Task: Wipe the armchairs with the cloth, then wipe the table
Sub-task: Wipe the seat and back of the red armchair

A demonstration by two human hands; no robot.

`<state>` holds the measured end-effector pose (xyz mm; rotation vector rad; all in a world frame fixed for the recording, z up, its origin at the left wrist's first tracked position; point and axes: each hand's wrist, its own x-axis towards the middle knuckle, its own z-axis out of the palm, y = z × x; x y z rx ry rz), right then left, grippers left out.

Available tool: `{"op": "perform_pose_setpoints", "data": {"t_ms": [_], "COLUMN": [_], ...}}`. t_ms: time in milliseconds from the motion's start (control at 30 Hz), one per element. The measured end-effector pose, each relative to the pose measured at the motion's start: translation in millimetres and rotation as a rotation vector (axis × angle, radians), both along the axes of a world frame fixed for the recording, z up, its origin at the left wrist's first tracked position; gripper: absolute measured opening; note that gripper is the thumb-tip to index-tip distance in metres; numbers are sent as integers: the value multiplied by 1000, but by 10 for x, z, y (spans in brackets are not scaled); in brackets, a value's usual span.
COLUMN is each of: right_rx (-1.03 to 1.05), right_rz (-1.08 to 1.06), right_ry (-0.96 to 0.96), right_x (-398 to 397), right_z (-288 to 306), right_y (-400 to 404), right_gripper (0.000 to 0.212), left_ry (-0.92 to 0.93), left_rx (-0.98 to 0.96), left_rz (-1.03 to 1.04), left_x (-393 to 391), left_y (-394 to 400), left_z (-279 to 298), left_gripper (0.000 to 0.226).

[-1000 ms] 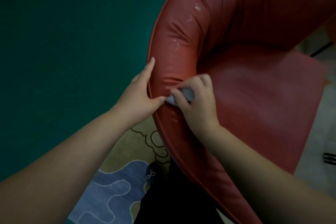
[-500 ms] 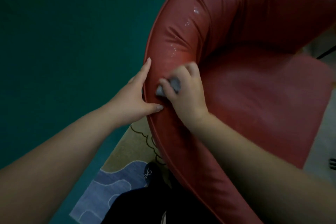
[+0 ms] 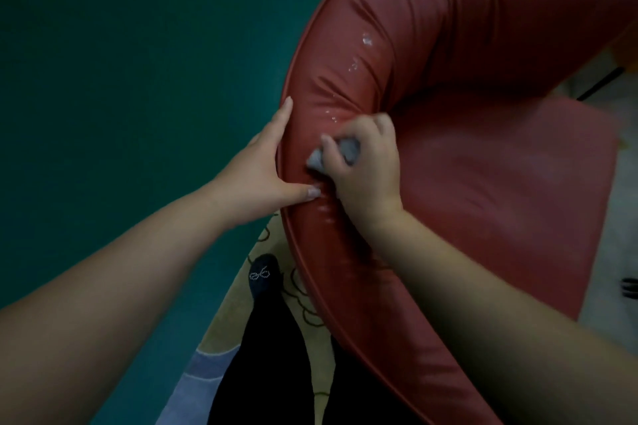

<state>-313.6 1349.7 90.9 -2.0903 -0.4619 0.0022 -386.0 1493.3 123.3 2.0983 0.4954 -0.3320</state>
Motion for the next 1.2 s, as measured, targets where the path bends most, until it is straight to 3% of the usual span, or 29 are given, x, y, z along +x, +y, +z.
{"op": "perform_pose_setpoints", "data": {"t_ms": [167,367,600,800,1067,1200], "right_rx": [40,17,-28,46,50,42], "right_rz": [-149,-272,-350,-420,-466,-454], "right_ry": [-70,-26,-103,-34,-87,-59], "right_x": [760,219,965,438,1729,1528], "right_z": [83,-6,118,-38,79,41], "right_y": [539,318,746,481,799,717], "right_gripper": [19,22,25,22,16,18], "left_ry": [-33,-19,-63,-74,-59,-29], "left_rx": [25,2,20,-57,-37,-43], "left_rz": [-88,-205,-314,-320,-357,-378], "left_x": [210,547,793,1003,1327,1504], "left_y": [166,435,610,683,735,758], "left_z": [-13,-38,-74,-79,-43,-1], "left_gripper": [120,124,126,122,122,124]}}
